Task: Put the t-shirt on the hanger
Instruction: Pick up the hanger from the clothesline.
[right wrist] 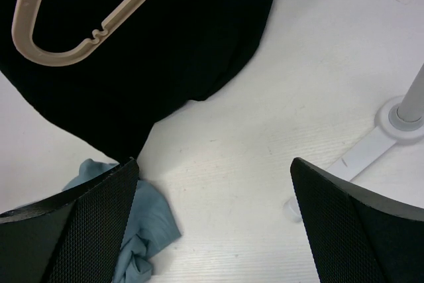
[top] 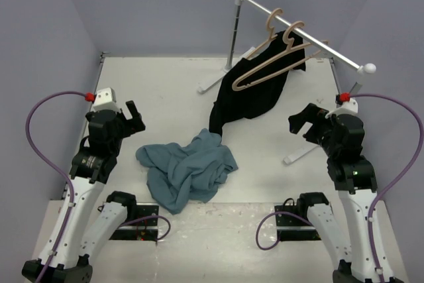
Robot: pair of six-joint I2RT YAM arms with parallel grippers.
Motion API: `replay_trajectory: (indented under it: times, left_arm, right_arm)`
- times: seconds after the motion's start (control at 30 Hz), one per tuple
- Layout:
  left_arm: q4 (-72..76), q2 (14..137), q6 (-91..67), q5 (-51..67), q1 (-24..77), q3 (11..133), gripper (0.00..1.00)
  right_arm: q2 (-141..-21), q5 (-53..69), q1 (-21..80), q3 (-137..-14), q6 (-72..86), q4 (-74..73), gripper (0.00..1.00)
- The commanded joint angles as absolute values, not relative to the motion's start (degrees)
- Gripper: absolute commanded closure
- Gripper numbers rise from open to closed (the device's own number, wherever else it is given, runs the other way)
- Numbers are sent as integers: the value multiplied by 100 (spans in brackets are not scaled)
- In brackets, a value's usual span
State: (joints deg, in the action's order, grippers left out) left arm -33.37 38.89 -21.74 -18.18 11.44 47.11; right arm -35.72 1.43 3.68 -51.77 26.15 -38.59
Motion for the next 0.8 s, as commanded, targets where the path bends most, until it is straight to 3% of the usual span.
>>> replay_trajectory:
  times: [0.0, 0.4, 0.57, 0.77]
  left_arm:
    - [-3032, 3885, -2136, -1824, 1178, 4702, 0]
    - [-3030, 3841, -2136, -1846, 1178, 4692, 0]
    - [-3025, 3867, -2136, -1808, 1178, 4693, 0]
    - [-3023, 3858, -2127, -1756, 1178, 4675, 0]
  right_arm:
    - [-3634, 93, 347, -5300, 2649, -3815, 1]
    - [-3863, 398, 345, -5602, 3097, -3600, 1]
    - [-4789, 994, 399, -6398, 3302, -3264, 1]
    - [-6397, -738, 1420, -7917, 3284, -3544, 1]
